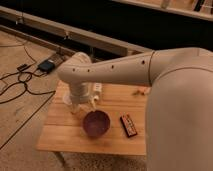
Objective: Place the ceramic cup in the ceramic bowl
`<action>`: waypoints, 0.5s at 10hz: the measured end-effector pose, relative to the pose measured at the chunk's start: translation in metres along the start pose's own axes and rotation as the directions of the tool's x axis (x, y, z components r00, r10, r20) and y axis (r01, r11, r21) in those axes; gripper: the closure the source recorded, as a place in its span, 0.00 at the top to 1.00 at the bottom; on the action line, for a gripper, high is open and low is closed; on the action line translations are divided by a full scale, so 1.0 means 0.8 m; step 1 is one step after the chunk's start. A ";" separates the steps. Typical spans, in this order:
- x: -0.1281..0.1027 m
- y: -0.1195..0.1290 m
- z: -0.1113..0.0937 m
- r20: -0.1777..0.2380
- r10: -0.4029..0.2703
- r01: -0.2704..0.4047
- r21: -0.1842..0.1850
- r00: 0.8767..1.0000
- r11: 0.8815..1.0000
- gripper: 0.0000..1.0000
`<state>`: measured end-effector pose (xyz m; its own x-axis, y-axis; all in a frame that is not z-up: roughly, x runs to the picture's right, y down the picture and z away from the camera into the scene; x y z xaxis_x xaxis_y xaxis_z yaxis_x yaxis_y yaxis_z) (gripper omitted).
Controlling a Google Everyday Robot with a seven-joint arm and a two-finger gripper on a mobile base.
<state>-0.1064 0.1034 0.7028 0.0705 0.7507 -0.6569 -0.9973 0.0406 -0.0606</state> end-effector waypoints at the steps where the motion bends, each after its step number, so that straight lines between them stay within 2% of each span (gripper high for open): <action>1: 0.000 0.000 0.000 0.000 0.000 0.000 0.000 1.000 1.000 0.65; 3: -0.010 -0.001 0.005 0.003 -0.003 0.003 -0.001 1.000 1.000 0.65; 5: -0.040 -0.006 0.016 0.017 -0.005 0.005 0.000 1.000 1.000 0.65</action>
<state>-0.1042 0.0875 0.7340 0.0751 0.7614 -0.6439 -0.9970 0.0444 -0.0638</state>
